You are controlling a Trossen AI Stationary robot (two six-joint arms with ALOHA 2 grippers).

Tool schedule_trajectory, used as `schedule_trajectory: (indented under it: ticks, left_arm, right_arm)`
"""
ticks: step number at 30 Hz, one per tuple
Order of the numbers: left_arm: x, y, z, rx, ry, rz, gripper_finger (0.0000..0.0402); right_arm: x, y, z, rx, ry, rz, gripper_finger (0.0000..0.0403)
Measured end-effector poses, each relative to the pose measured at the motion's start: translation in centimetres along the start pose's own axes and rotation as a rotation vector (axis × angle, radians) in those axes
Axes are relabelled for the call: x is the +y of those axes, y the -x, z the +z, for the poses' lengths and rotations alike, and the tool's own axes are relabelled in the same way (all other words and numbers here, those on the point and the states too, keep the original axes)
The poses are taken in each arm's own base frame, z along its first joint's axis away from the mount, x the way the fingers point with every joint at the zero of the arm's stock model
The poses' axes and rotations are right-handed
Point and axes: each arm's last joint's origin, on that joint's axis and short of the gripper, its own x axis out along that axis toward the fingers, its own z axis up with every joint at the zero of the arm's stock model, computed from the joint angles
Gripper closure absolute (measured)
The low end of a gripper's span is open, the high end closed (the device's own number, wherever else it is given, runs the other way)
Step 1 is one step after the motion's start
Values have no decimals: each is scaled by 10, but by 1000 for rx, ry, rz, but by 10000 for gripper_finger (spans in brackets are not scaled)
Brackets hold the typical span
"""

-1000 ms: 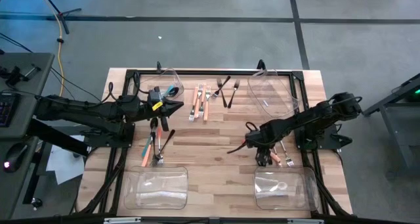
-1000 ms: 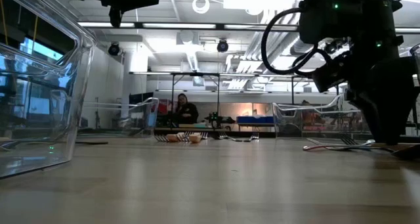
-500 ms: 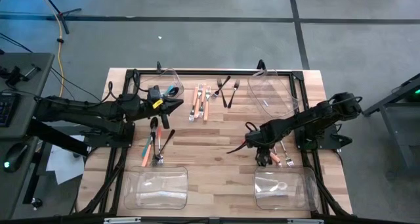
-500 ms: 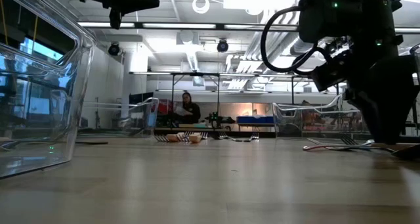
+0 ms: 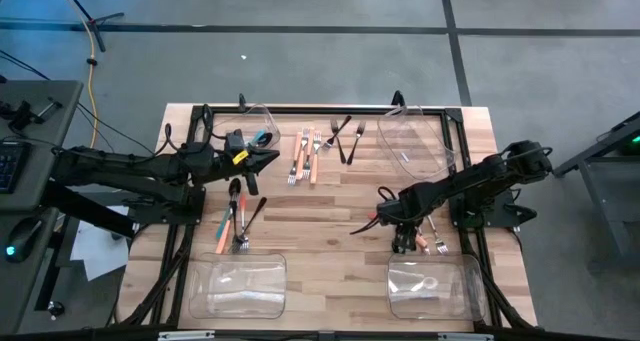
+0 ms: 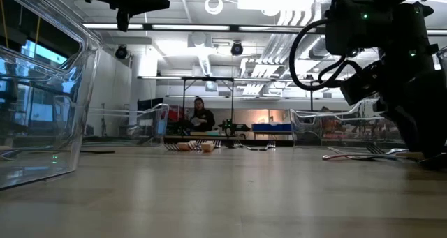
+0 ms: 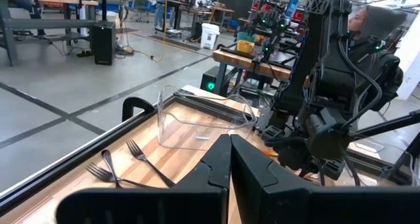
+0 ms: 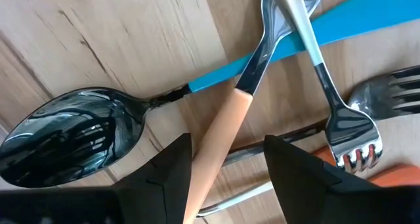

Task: Sort silverware by color (type)
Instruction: Put the light orange fork into the bottom left transparent bin

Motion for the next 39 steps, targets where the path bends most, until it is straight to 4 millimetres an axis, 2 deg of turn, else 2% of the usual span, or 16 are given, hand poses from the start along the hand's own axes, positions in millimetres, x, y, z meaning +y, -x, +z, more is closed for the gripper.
schedule_trajectory:
  ticks: [8, 19, 29, 39]
  left_arm:
    - [0, 0, 0, 0, 0, 0, 401]
    - [0, 0, 1, -8, 3, -2, 401]
    - [0, 0, 1, -9, 2, -2, 401]
    - [0, 0, 1, -9, -25, -2, 401]
  right_arm:
    - [0, -1, 0, -6, 1, -4, 237]
    - [0, 2, 0, 0, -9, 6, 373]
    - [9, 20, 10, -22, 76, 59, 366]
    - [14, 34, 10, 43, 182, 139, 375]
